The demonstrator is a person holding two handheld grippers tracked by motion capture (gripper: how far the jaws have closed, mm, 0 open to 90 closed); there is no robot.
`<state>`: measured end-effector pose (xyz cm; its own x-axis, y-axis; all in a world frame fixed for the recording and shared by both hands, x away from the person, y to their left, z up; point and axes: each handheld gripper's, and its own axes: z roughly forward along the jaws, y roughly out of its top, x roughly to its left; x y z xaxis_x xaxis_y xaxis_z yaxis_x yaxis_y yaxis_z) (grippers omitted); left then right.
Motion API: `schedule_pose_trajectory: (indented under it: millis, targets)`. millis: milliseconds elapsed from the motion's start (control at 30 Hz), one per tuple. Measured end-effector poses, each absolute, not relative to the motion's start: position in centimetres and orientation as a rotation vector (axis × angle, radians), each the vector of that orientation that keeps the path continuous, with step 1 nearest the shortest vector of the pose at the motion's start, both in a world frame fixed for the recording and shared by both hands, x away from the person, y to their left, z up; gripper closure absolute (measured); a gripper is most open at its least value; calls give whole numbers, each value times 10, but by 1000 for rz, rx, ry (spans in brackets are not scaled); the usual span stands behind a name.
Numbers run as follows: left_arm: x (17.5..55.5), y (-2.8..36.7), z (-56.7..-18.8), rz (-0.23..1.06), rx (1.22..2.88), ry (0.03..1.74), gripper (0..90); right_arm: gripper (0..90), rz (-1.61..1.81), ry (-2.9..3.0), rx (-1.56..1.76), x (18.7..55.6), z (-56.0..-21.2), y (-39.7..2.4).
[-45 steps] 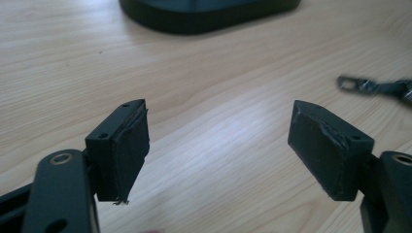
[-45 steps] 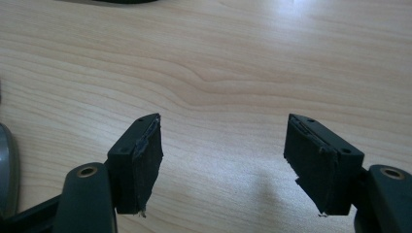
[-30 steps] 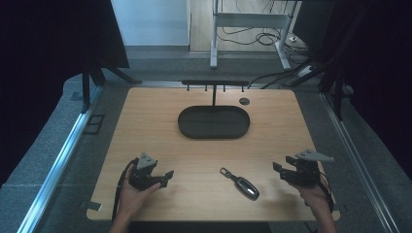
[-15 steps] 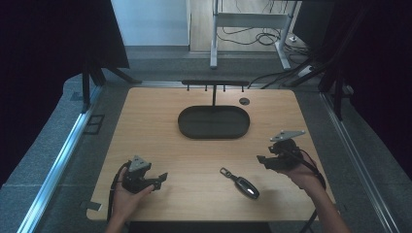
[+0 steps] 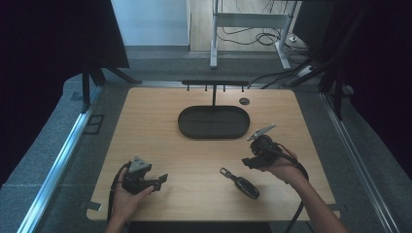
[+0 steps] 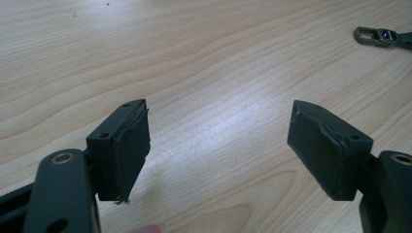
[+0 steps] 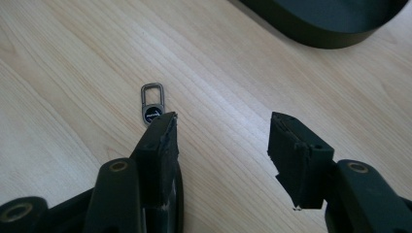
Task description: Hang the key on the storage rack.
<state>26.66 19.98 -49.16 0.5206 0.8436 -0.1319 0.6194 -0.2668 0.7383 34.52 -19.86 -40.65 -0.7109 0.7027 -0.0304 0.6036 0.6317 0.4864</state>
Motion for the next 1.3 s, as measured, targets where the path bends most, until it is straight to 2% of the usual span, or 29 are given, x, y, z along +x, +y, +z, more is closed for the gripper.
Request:
schedule_pose_trajectory:
  millis: [1000, 1100, 1133, 1300]
  targets:
    - [267, 199, -498, 358, 2029, 1194, 244, 574, 401, 2869, 1025, 352, -455, -152]
    - [268, 199, -498, 356, 2031, 1197, 244, 597, 386, 2888, 1022, 351, -460, -149]
    - [268, 199, -498, 356, 2032, 1198, 244, 633, 365, 2909, 1014, 351, -464, -147]
    - [268, 199, -499, 356, 2033, 1202, 244, 664, 352, 2919, 1019, 351, -469, -144]
